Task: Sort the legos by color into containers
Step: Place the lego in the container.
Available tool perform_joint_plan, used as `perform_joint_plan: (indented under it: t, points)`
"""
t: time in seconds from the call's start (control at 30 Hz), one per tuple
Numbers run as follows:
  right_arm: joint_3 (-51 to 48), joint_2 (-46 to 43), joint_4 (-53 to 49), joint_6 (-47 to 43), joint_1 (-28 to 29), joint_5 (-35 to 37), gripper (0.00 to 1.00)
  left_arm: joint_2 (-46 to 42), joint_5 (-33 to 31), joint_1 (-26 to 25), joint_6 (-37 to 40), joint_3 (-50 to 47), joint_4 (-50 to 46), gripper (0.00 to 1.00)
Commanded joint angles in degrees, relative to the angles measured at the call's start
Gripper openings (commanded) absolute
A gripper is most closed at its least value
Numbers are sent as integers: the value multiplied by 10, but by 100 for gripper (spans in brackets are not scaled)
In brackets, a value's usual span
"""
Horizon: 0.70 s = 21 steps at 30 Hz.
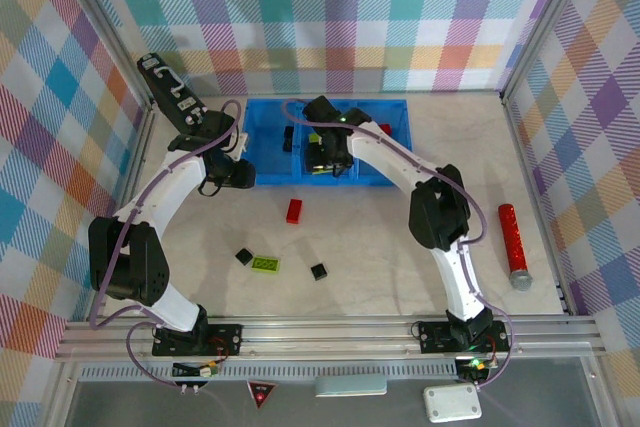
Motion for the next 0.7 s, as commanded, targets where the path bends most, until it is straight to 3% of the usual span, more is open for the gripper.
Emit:
perform_joint_plan:
  t: [0.0, 0.4, 0.67]
  points:
    - [43, 29, -26, 26, -8, 16, 59, -13, 9, 8, -4, -7, 8, 39]
    - [147, 135, -3, 66, -24, -21, 59, -7, 10, 9, -5, -6, 8, 39]
    - [164, 166, 17, 79, -31, -18, 62, -2, 8, 9, -4, -6, 7, 39]
